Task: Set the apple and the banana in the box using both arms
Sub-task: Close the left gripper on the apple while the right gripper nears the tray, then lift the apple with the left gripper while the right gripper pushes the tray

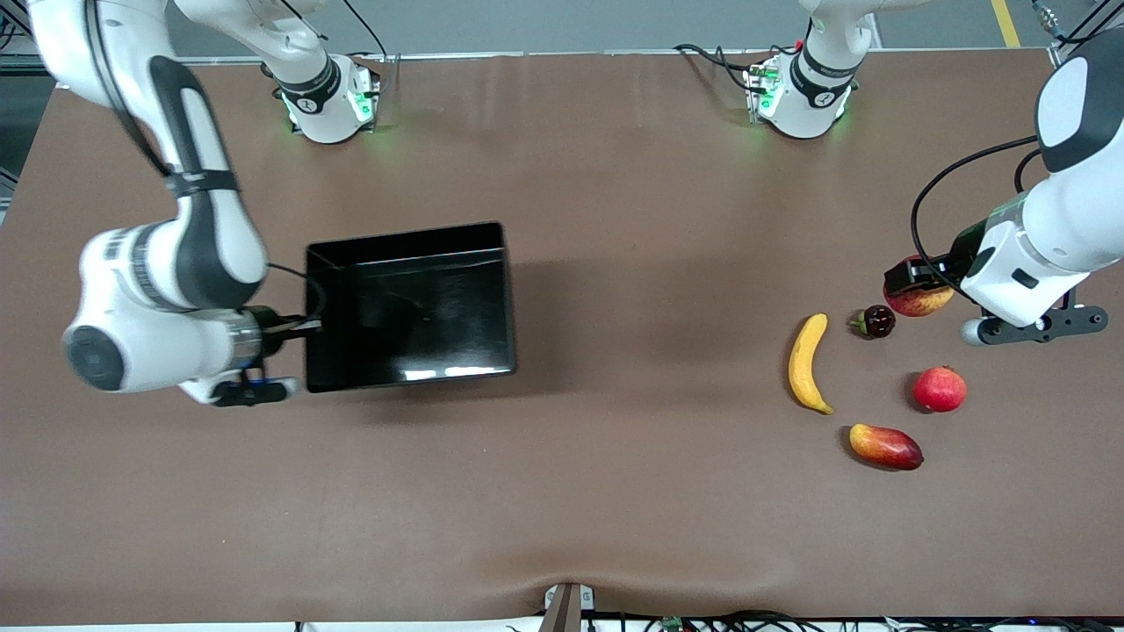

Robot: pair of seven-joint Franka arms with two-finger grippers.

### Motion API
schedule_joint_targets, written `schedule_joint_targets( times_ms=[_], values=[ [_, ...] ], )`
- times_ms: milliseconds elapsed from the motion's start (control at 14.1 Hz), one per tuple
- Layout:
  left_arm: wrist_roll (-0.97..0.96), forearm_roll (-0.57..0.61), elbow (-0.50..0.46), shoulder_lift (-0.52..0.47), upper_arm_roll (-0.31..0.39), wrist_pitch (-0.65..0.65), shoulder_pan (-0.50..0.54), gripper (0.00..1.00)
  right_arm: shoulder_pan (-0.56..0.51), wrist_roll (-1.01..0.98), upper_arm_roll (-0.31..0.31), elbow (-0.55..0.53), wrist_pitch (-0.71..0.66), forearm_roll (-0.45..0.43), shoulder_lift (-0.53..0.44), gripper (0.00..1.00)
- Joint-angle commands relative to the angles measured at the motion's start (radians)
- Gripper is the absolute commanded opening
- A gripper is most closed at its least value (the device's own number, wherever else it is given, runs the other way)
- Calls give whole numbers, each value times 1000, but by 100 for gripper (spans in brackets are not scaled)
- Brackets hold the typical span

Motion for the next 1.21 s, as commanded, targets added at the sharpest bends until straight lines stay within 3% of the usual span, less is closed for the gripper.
schedule_joint_targets(
  times_ms=[0, 498, 783, 854, 925, 1139],
  values=[
    [-25, 10, 6, -2, -12, -18, 5, 0, 139, 103, -12, -21, 101, 41, 6, 0],
    [-33, 9, 6, 8, -12, -10, 2, 0, 417, 470, -12, -32, 420, 43, 154, 0],
    [-57, 10, 6, 6, -15, -10, 2, 0, 462, 610, -12, -33, 450, 44, 181, 0],
    [-66, 10, 6, 5, -19, -10, -1, 0, 457, 620, -12, -33, 442, 44, 180, 24],
    [-68, 10, 4, 3, -24, -10, -9, 0, 448, 645, -12, -32, 428, 43, 180, 99],
    [-86, 10, 2, -5, -28, -15, -12, 0, 402, 641, -14, 8, 395, 44, 165, 100]
  ],
)
